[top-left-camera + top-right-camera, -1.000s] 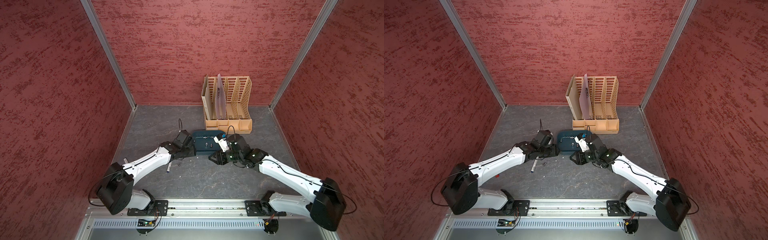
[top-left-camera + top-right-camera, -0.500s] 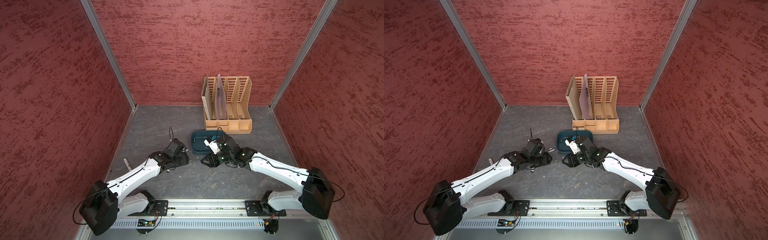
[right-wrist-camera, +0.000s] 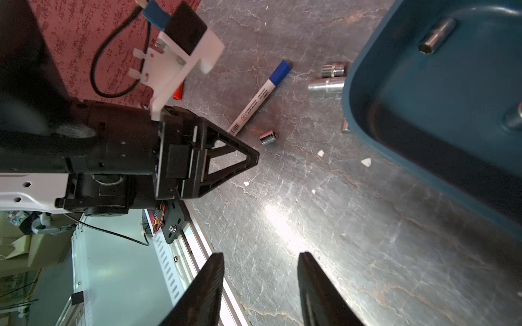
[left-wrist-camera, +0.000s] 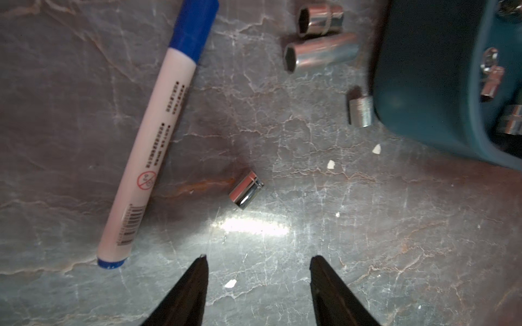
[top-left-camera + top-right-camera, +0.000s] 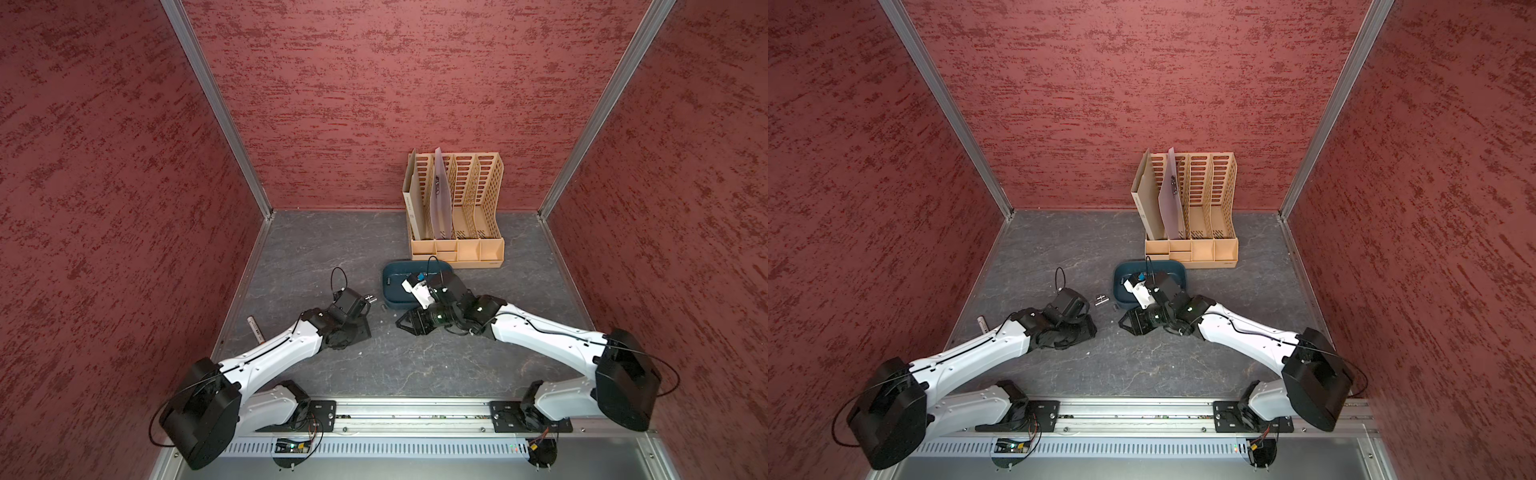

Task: Put the socket on the desktop into the storage box
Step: Pick up the socket head at the center of the board.

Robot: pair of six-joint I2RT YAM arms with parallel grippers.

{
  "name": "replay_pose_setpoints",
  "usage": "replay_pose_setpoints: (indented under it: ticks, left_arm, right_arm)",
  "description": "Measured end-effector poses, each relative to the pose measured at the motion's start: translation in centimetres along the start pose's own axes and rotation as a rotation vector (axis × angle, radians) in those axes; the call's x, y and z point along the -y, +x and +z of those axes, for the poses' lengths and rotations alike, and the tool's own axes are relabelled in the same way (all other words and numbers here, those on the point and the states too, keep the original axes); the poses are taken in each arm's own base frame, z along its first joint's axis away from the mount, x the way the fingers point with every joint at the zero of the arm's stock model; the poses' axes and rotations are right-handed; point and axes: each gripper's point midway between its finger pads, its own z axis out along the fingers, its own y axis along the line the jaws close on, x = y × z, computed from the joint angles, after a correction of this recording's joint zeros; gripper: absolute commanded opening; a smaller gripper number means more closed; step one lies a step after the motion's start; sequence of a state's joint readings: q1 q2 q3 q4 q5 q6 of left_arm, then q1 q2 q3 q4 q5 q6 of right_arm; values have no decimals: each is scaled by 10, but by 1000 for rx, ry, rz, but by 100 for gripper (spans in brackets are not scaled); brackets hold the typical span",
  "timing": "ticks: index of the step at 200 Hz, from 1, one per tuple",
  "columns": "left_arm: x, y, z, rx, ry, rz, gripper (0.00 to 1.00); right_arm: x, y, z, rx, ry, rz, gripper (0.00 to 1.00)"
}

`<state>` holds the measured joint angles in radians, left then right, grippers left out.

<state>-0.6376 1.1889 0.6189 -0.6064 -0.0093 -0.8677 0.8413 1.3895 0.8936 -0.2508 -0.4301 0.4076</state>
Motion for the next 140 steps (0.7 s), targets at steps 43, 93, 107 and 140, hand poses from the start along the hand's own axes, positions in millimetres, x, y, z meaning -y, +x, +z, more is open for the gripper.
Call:
replay_pose_setpoints:
  ticks: [43,93,107,140]
  left_arm:
    - [-4,3,13,-38,-56,-34,59]
    - [2,-7,20,-22,-74,-45,53]
    - [2,-8,23,-25,-83,-48,52]
    - [7,-14,30,-26,-96,-51,51]
  right_arm:
    - [2,3,-1,7,1,2,47]
    - [5,8,-3,7,10,7,47]
    - [5,8,-3,10,12,6,47]
    - [6,7,-4,19,19,3,47]
